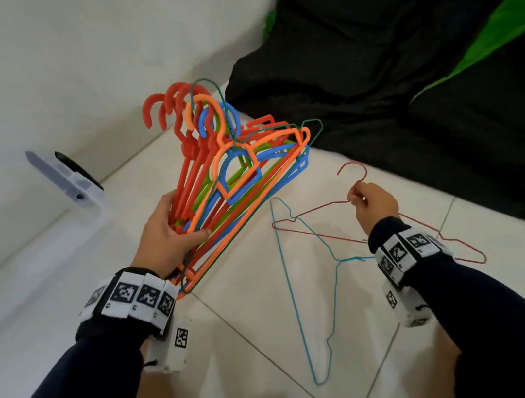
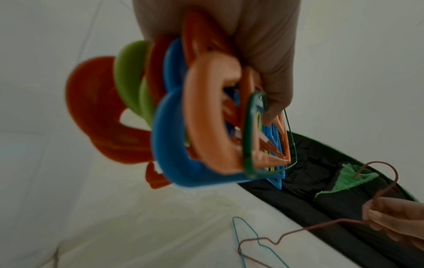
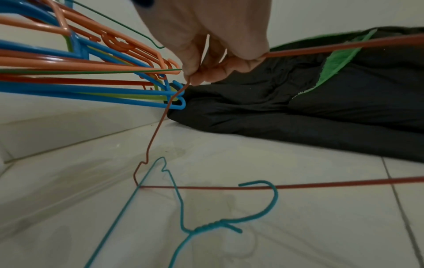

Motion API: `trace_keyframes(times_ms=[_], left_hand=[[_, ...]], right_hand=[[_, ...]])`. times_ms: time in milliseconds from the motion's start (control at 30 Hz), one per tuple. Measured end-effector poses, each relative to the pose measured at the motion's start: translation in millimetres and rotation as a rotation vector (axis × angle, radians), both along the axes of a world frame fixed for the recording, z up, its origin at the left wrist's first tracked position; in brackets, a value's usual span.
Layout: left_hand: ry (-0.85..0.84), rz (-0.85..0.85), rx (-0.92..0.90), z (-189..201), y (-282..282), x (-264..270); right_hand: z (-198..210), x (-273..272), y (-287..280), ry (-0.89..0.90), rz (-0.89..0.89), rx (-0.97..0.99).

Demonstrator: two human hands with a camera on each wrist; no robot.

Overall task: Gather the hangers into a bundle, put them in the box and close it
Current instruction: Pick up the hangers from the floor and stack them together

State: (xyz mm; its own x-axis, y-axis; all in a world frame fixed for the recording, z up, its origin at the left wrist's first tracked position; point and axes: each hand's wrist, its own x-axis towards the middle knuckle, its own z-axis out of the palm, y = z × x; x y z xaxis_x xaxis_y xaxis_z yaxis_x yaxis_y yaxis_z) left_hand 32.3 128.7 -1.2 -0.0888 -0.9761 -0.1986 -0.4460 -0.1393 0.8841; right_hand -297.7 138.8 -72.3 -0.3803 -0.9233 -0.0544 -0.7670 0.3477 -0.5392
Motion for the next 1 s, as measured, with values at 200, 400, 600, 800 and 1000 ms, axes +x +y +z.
trace_keyframes(times_ms=[200,400,600,800,1000], left_hand=[[0.008,0.020,0.036,-18.4,-26.1,-4.4],[0.002,0.060,-0.013,-20.5,-65.4,-10.6],[0.012,0.117,-0.085,-18.6,-82.3,-10.2],[0.036,0.120,-0.076,-20.2,-71.4,1.0],[0.024,0.109,-0.033,-26.5,-61.8,7.5]], right_hand=[[-15.0,-2.4,-39.0,-0.081,0.032,-0.129],[-22.4,-5.8,-87.3,-0.103,0.096,-0.165],[-34.0,3.0,-80.9,-0.214,0.226,-0.015],[-26.6,7.5,-68.5,-0.193,0.272,-0.027],[-23.6,15.0,-71.4,-0.168,0.210,-0.076]])
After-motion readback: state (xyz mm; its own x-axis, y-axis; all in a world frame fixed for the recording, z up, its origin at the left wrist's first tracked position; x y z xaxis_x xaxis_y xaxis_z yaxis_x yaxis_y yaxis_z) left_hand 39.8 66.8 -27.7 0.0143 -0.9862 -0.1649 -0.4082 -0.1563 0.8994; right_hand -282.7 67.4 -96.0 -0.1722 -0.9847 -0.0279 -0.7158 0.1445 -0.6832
